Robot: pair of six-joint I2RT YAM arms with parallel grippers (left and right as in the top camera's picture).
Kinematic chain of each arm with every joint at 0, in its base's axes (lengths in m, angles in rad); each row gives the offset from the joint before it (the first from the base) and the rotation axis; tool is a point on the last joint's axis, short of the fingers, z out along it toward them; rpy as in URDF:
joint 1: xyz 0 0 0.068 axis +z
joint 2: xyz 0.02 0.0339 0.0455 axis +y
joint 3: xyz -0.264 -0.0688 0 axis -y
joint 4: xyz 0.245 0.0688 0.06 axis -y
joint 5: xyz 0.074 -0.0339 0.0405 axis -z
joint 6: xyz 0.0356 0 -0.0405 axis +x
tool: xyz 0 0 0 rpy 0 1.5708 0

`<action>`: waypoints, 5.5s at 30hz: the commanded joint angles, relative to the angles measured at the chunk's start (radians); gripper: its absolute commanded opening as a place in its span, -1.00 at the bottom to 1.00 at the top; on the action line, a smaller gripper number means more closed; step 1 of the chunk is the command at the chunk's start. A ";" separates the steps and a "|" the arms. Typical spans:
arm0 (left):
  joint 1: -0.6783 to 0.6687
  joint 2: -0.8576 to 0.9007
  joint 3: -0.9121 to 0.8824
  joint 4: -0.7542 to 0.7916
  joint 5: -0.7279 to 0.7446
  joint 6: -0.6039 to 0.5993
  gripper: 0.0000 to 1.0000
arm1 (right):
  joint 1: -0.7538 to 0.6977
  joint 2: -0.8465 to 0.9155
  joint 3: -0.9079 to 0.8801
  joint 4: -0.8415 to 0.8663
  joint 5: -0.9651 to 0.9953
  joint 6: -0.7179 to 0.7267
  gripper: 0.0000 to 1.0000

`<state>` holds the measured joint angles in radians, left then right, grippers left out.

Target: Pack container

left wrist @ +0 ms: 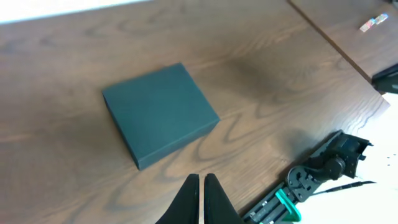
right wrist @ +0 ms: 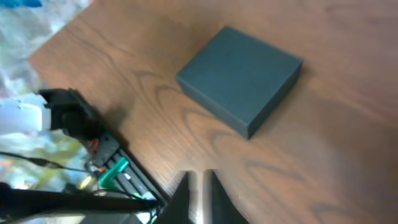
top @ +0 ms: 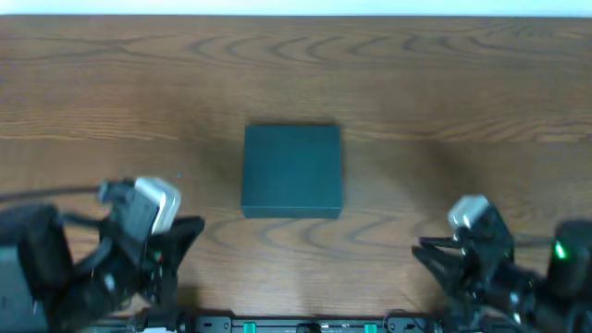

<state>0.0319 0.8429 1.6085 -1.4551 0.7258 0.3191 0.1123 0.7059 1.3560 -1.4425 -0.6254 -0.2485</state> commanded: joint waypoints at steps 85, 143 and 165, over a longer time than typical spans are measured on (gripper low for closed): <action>0.037 -0.840 -1.455 0.824 -0.737 -0.538 0.90 | -0.008 -0.073 0.005 -0.061 0.061 -0.011 0.98; 0.037 -0.839 -1.455 0.822 -0.736 -0.536 0.90 | 0.203 -0.701 -1.177 0.776 0.308 0.076 0.99; 0.037 -0.839 -1.455 0.822 -0.736 -0.536 0.91 | 0.216 -0.700 -1.192 0.780 0.308 0.076 0.98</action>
<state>0.0742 0.0105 0.1631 -0.6312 -0.0044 -0.2131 0.3149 0.0128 0.1684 -0.6640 -0.3210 -0.1875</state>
